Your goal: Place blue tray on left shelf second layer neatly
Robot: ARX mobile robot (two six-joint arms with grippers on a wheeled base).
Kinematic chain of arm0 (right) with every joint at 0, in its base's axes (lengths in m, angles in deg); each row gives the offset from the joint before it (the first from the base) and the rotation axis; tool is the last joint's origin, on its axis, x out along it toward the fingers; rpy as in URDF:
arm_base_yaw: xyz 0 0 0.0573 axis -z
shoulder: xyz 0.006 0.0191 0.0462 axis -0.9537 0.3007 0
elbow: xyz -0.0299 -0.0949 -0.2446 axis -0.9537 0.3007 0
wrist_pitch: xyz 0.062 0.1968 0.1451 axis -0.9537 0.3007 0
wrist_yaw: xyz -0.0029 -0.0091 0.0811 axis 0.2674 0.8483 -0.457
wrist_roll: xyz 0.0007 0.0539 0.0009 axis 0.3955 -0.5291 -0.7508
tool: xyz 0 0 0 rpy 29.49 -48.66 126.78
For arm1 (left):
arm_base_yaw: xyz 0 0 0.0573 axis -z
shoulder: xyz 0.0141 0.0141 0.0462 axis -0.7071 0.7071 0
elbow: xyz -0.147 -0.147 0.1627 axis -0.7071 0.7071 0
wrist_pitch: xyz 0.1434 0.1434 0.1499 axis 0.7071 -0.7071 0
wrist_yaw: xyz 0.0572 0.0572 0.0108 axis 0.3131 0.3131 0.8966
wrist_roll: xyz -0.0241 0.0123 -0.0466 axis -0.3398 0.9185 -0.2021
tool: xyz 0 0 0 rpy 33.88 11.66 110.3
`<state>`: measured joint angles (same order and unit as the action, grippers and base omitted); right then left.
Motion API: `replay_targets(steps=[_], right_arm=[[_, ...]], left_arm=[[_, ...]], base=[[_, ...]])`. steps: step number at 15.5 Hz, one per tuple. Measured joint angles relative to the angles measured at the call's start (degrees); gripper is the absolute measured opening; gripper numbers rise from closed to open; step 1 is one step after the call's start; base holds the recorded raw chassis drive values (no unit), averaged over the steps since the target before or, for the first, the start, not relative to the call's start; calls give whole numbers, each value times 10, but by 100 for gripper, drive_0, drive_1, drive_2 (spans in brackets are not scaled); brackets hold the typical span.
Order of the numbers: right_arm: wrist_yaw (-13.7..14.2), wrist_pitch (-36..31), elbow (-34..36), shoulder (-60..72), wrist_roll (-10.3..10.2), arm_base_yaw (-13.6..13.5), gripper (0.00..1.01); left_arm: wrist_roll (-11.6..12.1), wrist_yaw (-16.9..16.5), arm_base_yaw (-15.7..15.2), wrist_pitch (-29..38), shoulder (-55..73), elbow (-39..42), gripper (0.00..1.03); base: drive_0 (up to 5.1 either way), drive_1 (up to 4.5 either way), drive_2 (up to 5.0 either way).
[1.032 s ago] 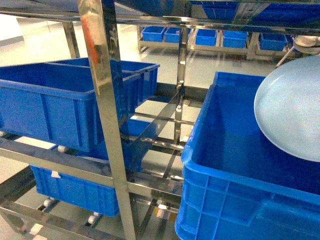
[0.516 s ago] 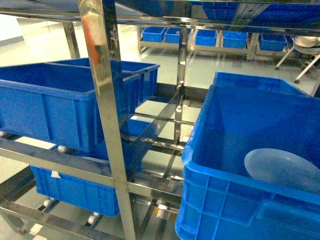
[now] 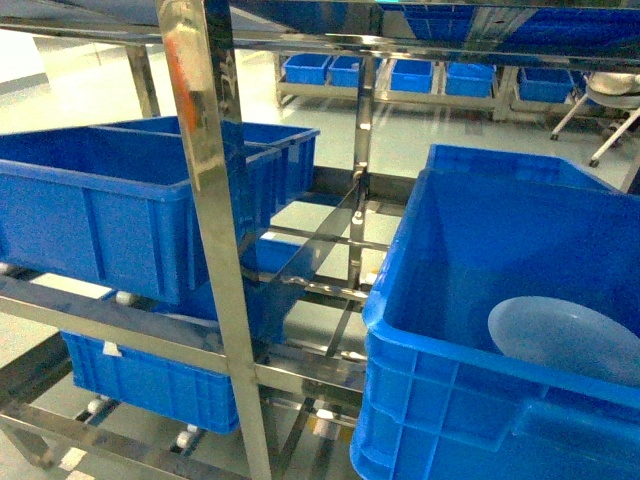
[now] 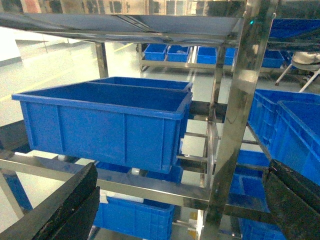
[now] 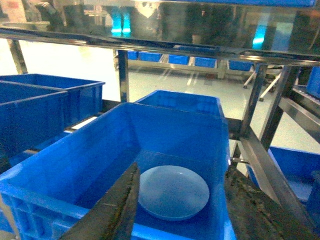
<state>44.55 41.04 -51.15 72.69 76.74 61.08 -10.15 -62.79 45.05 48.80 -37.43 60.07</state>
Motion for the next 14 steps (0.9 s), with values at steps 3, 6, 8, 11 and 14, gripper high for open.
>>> replay_targets(steps=[3, 6, 8, 11, 14], right_arm=[[-108, 8, 15, -21, -2, 105, 13], [-121, 2, 31, -38, -6, 114, 2], [-120, 7, 38, -42, -7, 115, 2], [-121, 7, 38, -45, -8, 114, 2], [-121, 7, 38, -45, -8, 114, 38]], left_arm=[[0, 0, 0, 0, 0, 0, 98], [0, 0, 0, 0, 0, 0, 98], [0, -1, 0, 0, 0, 0, 98], [0, 0, 0, 0, 0, 0, 98], [0, 0, 0, 0, 0, 0, 98]], base=[[0, 0, 0], [0, 0, 0], [0, 0, 0], [0, 0, 0], [0, 0, 0]])
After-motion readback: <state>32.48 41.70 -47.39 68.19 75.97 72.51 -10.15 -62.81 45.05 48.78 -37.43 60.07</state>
